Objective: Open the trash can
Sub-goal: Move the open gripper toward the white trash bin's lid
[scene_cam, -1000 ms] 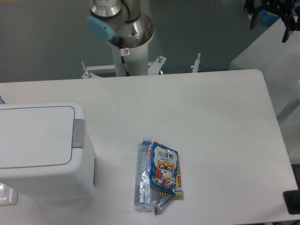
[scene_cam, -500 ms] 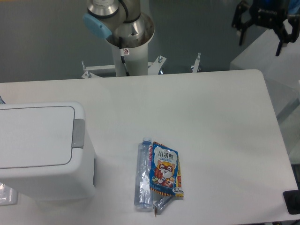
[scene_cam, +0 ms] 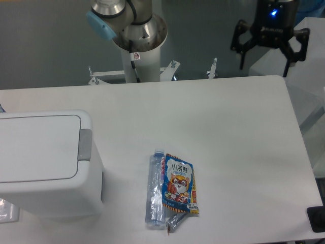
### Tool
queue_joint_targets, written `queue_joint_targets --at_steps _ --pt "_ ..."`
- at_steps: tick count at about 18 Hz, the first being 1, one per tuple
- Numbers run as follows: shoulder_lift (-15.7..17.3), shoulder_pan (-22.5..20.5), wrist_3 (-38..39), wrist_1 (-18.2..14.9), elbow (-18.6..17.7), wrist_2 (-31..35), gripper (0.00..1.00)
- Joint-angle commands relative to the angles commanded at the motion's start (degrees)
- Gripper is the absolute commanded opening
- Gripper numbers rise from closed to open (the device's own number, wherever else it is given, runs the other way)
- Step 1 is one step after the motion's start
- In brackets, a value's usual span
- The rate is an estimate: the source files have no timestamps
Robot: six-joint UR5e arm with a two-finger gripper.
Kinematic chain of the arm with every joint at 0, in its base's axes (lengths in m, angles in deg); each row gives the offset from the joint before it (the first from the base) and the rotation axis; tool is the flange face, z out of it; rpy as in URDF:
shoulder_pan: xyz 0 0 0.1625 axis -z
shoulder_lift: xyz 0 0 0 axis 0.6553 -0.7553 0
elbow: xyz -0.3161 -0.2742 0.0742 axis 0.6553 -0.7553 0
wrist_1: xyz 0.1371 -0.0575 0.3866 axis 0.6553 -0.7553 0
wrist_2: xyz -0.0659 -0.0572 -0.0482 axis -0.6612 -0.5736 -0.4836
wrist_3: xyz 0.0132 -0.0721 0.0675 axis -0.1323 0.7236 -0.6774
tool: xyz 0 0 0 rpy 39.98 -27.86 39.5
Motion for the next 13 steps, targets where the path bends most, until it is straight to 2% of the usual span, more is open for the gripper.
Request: queue_joint_targets --at_steps 4,13 --pt "-0.1 2.0 6.1 0.1 0.0 0.0 1.0" --pt "-1.5 7.7 19.2 4.7 -0.1 -0.1 1.0"
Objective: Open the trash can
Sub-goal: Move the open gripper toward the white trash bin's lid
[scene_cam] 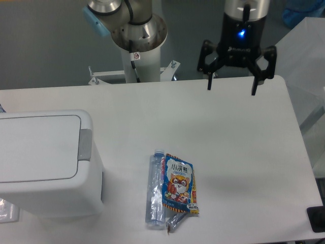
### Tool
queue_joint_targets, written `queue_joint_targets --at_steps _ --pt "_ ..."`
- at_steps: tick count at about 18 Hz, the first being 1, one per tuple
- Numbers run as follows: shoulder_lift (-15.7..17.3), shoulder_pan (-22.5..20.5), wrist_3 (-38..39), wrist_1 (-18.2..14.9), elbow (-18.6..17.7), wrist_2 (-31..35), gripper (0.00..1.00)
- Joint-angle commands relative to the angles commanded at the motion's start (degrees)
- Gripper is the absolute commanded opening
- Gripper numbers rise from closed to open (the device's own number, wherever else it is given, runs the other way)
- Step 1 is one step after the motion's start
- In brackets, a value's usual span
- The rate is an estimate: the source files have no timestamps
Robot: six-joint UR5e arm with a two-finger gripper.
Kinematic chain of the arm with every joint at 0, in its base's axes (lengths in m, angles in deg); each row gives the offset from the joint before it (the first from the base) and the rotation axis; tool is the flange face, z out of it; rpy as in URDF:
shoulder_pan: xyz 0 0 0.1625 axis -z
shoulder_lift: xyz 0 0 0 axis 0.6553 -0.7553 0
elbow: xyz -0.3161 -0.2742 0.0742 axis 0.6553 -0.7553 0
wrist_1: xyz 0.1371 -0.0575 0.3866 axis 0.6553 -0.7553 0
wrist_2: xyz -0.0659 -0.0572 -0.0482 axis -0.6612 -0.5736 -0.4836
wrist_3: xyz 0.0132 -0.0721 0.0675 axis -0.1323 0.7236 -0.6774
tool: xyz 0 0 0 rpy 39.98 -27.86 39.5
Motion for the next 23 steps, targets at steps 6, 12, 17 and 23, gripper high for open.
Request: queue_joint_targets --at_steps 6,12,17,23 --pt "-0.5 1.8 6.2 2.5 0.1 0.0 1.0" --pt "-1.5 3.3 21.3 8.0 0.0 -4.3 1.0" --pt "-1.7 5.5 26.4 9.5 -1.4 -7.8 1.0" --pt "-2.5 9.1 28.7 9.6 -2.0 -7.6 1.0"
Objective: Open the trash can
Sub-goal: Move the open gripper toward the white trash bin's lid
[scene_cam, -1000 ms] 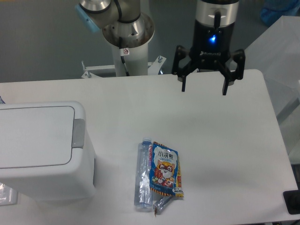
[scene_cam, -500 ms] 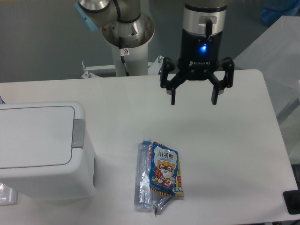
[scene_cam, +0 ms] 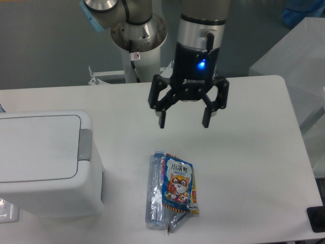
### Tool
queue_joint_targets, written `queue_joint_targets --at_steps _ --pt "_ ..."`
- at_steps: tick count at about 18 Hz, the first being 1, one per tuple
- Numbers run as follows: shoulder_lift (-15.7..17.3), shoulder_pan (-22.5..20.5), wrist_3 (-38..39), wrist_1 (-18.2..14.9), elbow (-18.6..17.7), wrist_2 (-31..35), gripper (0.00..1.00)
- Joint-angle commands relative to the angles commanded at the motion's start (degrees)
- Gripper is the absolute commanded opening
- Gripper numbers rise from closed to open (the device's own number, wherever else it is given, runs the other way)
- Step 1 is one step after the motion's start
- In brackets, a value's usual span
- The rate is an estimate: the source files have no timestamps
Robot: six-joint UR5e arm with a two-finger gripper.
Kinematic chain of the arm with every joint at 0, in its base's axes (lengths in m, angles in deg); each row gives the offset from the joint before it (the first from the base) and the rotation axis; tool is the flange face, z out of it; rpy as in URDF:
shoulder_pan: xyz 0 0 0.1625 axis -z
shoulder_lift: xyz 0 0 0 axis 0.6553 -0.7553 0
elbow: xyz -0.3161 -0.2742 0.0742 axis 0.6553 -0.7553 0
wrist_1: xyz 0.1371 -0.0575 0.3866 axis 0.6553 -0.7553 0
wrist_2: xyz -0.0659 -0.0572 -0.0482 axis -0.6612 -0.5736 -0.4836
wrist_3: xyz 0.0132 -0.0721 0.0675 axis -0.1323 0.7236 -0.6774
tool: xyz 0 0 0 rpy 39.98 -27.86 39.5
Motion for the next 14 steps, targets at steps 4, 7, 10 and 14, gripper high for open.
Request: queue_joint_targets --at_steps 4,7,10,14 --pt "-0.6 2.7 -0.4 0.1 -0.5 0.1 1.0" --pt "-1.0 4.6 -0.1 0.1 -0.6 0.1 1.0" --pt "-1.0 6.0 0.2 0.3 -1.8 0.1 1.0" --pt "-1.0 6.9 4.0 0.3 -2.5 -0.1 1.0"
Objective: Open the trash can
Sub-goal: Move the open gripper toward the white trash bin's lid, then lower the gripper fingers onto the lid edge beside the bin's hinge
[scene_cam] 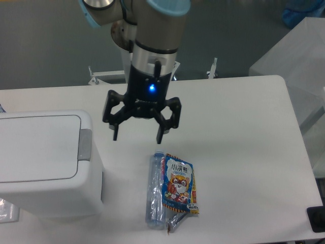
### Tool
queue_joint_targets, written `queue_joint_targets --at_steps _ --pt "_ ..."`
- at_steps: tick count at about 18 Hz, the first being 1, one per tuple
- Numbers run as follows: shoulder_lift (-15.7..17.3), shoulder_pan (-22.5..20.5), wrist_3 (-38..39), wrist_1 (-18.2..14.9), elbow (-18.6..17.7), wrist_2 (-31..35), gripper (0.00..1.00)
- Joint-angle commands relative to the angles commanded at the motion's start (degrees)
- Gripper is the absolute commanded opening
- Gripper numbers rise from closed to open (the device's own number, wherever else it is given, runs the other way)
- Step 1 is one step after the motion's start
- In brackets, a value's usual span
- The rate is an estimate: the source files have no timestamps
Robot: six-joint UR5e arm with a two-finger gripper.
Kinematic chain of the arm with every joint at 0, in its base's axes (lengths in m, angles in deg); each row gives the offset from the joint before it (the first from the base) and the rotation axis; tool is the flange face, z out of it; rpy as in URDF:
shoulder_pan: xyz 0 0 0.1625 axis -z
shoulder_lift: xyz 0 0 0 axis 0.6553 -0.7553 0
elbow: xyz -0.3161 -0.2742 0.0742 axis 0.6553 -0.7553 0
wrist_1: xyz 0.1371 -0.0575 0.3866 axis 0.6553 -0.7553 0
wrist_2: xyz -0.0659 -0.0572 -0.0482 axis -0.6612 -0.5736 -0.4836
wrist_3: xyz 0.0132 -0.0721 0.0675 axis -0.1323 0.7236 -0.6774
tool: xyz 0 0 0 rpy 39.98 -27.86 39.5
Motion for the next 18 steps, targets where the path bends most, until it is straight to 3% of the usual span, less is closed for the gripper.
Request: queue_joint_targets --at_steps 18 --pt "-1.6 2.8 3.5 0.1 -0.9 0.2 1.0"
